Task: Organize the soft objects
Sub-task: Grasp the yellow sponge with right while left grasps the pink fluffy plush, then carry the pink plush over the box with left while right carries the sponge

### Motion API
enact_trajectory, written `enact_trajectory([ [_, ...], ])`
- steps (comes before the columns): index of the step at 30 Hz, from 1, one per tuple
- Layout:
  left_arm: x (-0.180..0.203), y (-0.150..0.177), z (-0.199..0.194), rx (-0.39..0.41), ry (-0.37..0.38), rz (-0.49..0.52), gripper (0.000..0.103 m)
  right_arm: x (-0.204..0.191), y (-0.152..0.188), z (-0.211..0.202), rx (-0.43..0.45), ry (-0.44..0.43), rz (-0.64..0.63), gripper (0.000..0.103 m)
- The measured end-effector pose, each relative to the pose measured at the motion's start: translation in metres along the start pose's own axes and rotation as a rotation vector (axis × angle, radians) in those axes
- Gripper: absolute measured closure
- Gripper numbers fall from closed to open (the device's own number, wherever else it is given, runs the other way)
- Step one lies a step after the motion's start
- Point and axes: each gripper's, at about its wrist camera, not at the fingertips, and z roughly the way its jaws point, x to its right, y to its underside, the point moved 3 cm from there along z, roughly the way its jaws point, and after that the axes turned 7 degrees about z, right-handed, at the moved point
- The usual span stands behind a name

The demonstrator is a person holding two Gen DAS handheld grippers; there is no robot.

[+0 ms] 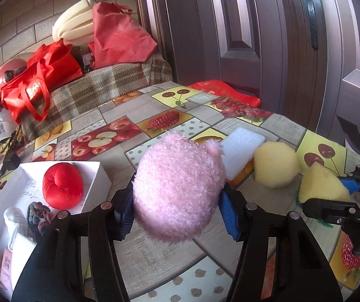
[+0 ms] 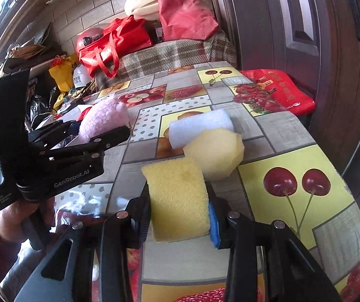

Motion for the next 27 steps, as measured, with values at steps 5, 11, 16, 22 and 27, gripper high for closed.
enact_trajectory([
  [5,0.001,0.007,-0.03,0.074,-0.047,-0.016,0.046,-0.002,-0.003,-0.018,0.109,0.046,-0.011,0.065],
  [11,0.003,0.018,-0.058,0.113,-0.045,-0.032,0.046,-0.018,-0.004,-0.025,0.199,0.092,-0.036,0.065],
  [16,-0.006,0.033,-0.085,0.156,-0.054,-0.086,0.046,-0.034,-0.004,-0.027,0.253,0.093,-0.047,0.065],
  [22,-0.021,0.048,-0.105,0.167,-0.068,-0.124,0.046,-0.049,-0.001,-0.026,0.271,0.09,-0.074,0.065],
  [27,-0.03,0.061,-0.124,0.185,-0.08,-0.13,0.045,-0.059,0.003,-0.027,0.276,0.075,-0.072,0.064],
])
